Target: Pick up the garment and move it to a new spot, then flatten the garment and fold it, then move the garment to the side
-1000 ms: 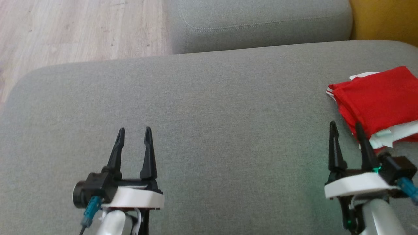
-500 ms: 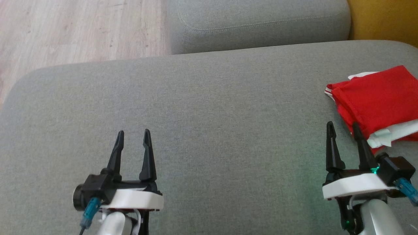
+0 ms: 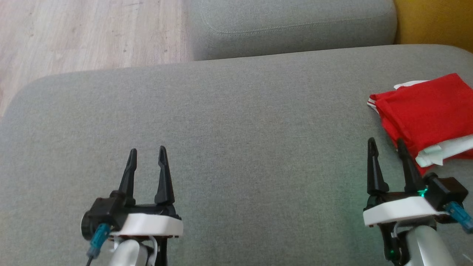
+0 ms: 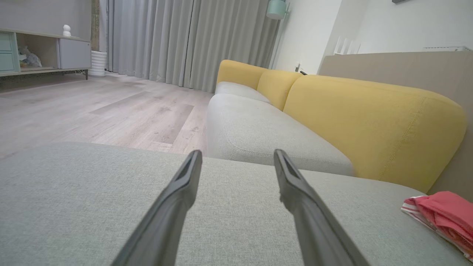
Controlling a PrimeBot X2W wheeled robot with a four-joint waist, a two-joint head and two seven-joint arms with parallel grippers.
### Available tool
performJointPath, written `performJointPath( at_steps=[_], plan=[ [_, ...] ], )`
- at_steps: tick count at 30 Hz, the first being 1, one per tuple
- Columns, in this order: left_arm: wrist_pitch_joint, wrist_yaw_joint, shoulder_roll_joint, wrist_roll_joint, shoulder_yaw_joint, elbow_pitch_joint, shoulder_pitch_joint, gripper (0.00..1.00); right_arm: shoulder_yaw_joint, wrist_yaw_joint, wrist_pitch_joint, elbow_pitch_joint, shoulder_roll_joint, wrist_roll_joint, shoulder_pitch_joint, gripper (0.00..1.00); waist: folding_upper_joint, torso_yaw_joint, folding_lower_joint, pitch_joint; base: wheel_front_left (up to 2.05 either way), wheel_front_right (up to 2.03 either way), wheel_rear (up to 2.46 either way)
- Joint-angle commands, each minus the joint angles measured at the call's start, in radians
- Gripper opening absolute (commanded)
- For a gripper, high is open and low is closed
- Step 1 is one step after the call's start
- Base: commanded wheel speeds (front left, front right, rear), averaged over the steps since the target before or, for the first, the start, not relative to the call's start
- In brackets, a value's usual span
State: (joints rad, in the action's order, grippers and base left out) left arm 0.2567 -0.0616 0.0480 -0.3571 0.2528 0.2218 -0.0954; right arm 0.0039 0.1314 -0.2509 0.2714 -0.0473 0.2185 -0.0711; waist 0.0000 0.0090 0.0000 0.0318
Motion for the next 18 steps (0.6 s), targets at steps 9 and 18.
performJointPath(
  at_steps=[9, 18],
  plan=[
    [0.005, -0.009, 0.002, -0.032, -0.041, -0.015, -0.028, 1.0, 0.035, -0.001, -0.011, -0.033, -0.003, -0.004, -0.028, 1.0, 0.0, -0.006, 0.0, 0.007, 0.0, 0.0, 0.0],
    [-0.002, -0.009, 0.0, -0.042, 0.002, 0.053, 0.007, 0.0, 0.015, 0.0, 0.002, 0.034, 0.001, 0.002, 0.007, 0.0, 0.0, -0.01, 0.0001, 0.013, 0.0, 0.0, 0.0]
  ],
)
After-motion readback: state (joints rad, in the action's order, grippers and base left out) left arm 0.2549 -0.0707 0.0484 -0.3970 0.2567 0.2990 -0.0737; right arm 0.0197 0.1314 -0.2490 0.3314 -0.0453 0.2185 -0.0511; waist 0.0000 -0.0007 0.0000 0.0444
